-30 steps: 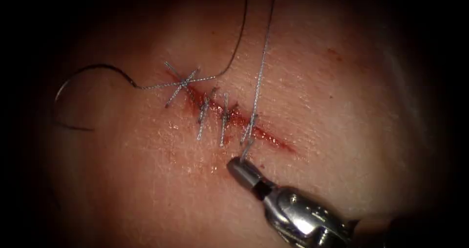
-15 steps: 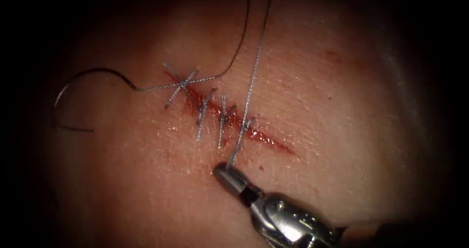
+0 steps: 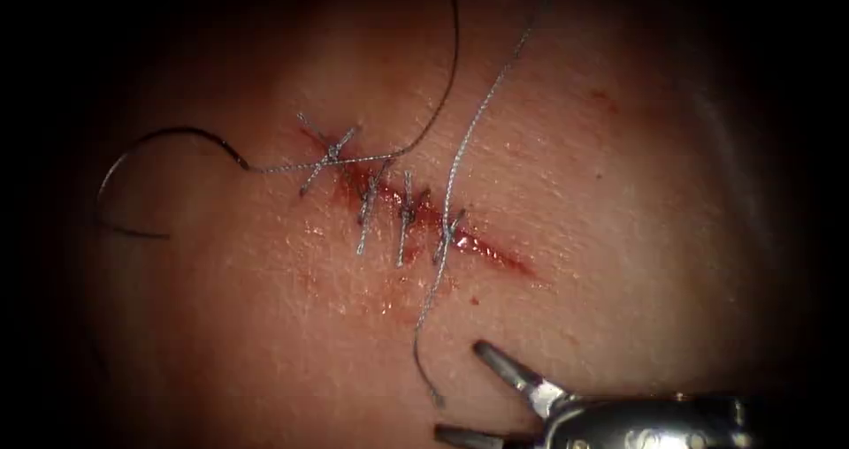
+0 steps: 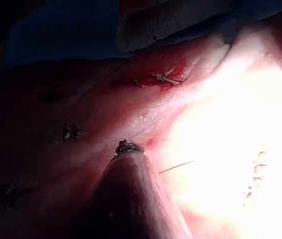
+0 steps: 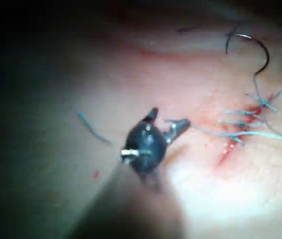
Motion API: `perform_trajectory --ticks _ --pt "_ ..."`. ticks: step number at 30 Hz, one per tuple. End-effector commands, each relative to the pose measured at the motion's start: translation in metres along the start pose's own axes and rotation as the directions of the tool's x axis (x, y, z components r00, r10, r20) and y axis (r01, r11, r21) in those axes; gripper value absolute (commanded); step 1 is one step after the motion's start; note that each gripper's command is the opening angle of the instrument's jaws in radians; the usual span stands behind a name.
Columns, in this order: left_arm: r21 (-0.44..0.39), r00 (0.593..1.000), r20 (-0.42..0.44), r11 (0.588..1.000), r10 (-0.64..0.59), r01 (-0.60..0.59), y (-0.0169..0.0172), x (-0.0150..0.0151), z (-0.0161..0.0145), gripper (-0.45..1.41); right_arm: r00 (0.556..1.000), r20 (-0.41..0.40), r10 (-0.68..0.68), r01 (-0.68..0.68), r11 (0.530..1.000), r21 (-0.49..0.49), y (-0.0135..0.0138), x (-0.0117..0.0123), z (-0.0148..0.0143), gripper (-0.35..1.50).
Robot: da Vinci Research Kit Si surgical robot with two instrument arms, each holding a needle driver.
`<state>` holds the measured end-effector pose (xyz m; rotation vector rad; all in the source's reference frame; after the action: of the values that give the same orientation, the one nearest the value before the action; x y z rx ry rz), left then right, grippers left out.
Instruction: Wound Closure
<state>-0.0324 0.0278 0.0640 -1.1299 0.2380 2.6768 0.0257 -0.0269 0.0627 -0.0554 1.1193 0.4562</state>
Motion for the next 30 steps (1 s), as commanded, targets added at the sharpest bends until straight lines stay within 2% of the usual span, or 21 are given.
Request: perform_trajectory --ticks 1,3,4,8,11,18,30 --pt "0.004 1.0 -0.014 1.0 -0.003 0.003 0.0003 0.001 -0.0005 -0.45 0.995 0.011 0.099 -0.099 0.995 0.002 0.0001 0.001 -0.001 1.25" --pt "0.005 1.0 -0.026 1.0 0.0 0.0 0.0011 0.0025 -0.0025 -0.45 0.986 0.009 0.165 -0.165 0.985 -0.05 0.0022 0.0018 -0.0007 1.21" --pt "0.002 1.0 -0.03 1.0 0.009 -0.009 0.0016 0.0036 -0.0038 -0.45 0.968 -0.003 0.25 -0.25 0.966 -0.067 0.0037 0.0016 -0.0001 1.21" --pt "-0.001 0.999 -0.05 1.0 0.013 -0.013 0.0022 0.0059 -0.007 -0.45 0.937 -0.012 0.348 -0.347 0.931 -0.111 0.0073 0.0 0.0024 1.28" --pt "-0.002 0.998 -0.057 1.0 0.012 -0.012 0.0027 0.0071 -0.0093 -0.45 0.909 -0.025 0.416 -0.416 0.903 -0.102 0.0093 -0.0016 0.005 1.36" --pt "-0.001 0.997 -0.073 1.0 0.02 -0.02 0.0042 0.0096 -0.0132 -0.45 0.902 -0.036 0.431 -0.432 0.897 -0.095 0.0119 -0.0032 0.0092 1.36" --pt "0.007 0.995 -0.085 0.999 0.048 -0.048 0.0068 0.0128 -0.0158 -0.45 0.903 -0.027 0.429 -0.43 0.901 -0.063 0.0122 -0.0039 0.013 1.36"
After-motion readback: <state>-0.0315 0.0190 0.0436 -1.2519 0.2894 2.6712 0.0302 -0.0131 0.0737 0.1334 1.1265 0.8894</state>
